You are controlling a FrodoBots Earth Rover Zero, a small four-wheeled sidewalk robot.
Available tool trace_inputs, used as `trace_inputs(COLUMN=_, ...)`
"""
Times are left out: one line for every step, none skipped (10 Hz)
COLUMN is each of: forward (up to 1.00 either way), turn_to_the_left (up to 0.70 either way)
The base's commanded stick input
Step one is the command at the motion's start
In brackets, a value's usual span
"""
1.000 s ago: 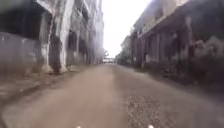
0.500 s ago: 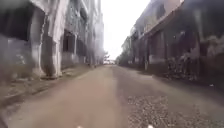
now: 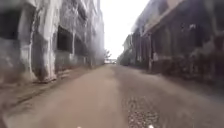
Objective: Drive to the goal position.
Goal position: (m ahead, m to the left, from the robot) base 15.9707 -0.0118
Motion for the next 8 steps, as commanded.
trace_inputs(forward=1.0, turn_to_the_left=0.0)
trace_inputs(forward=1.0, turn_to_the_left=0.0)
trace_inputs(forward=1.0, turn_to_the_left=0.0)
trace_inputs(forward=1.0, turn_to_the_left=0.0)
trace_inputs(forward=1.0, turn_to_the_left=0.0)
trace_inputs(forward=1.0, turn_to_the_left=0.0)
trace_inputs(forward=1.0, turn_to_the_left=0.0)
trace_inputs(forward=1.0, turn_to_the_left=0.0)
